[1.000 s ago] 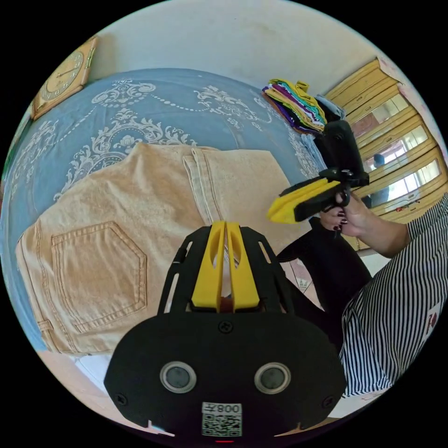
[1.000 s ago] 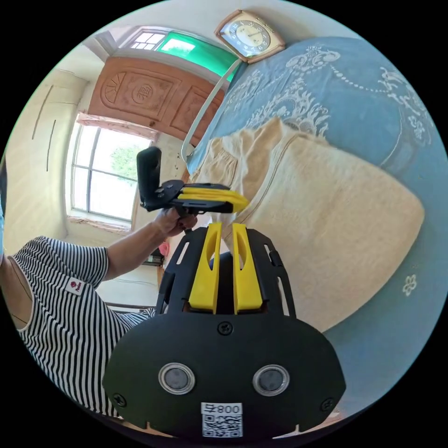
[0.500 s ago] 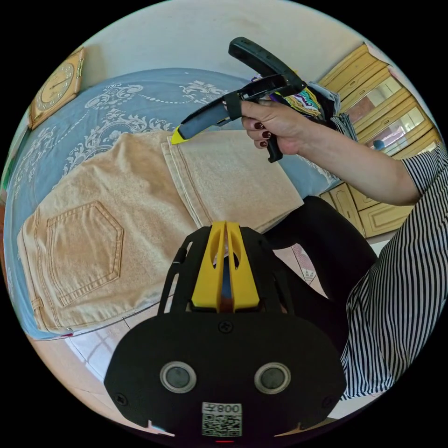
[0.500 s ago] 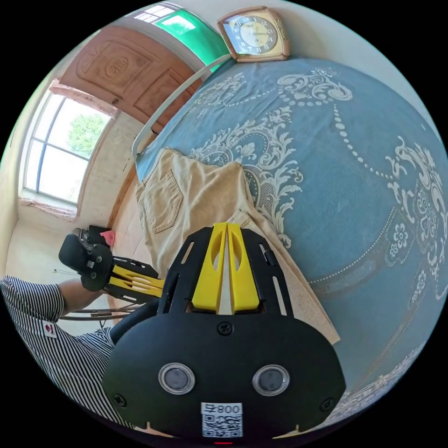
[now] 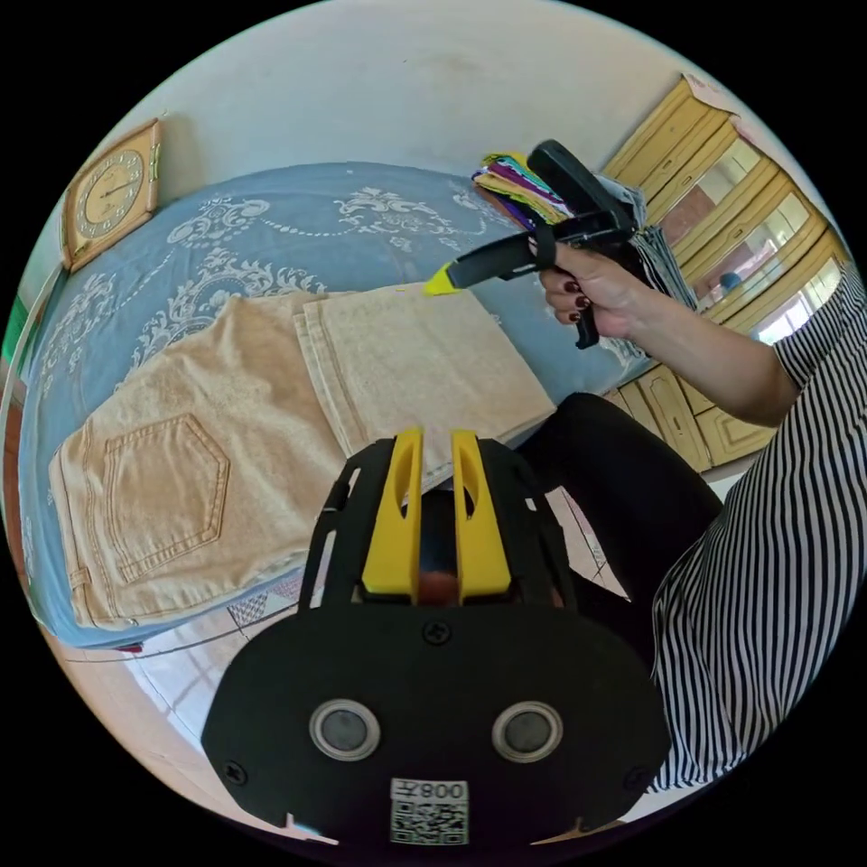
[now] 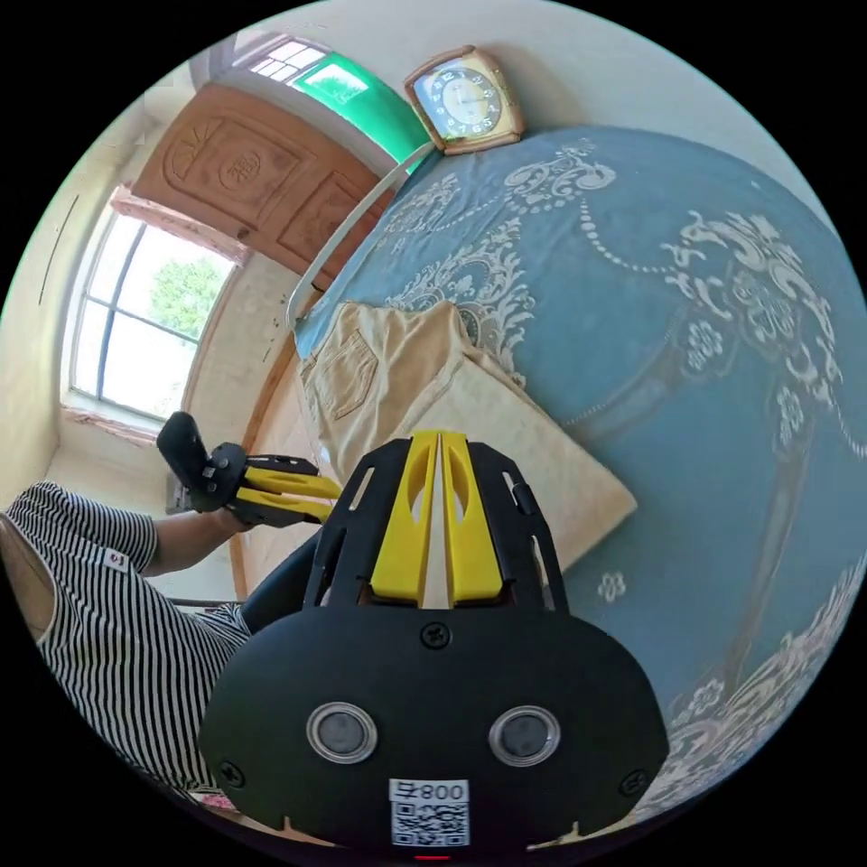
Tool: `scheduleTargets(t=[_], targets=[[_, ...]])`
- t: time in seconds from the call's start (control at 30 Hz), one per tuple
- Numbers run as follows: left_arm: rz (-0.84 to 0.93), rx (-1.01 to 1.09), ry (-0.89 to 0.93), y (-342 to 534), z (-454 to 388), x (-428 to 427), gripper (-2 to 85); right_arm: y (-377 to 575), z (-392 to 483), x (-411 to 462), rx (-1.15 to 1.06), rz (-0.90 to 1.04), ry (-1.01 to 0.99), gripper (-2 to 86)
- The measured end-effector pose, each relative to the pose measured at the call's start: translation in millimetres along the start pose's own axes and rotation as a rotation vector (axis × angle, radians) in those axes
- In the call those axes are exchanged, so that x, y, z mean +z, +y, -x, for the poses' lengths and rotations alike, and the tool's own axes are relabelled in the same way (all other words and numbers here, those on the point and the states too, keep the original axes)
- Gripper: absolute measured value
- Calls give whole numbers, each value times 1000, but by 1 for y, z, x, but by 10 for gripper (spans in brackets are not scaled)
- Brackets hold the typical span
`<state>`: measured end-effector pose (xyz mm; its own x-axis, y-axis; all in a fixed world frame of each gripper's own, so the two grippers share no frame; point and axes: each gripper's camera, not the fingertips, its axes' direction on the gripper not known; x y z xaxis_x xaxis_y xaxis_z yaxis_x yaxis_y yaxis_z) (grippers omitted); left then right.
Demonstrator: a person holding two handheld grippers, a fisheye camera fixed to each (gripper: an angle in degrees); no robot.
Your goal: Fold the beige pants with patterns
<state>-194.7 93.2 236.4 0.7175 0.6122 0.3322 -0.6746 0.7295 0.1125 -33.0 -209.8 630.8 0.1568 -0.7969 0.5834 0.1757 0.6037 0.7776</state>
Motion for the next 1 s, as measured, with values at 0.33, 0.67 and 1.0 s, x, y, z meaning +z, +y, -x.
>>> scheduleTargets(t=[0.33,0.67,1.0], targets=[[87,220,-108,-13,-130,51,113,137,-82,-58,425,-57,-245,81],[162,354,-380,-12,-233,100,127,132,-95,-111,386,-51,-458,34],[71,272,-477,4,-268,101,58,130,-120,-175,370,-122,-493,47]])
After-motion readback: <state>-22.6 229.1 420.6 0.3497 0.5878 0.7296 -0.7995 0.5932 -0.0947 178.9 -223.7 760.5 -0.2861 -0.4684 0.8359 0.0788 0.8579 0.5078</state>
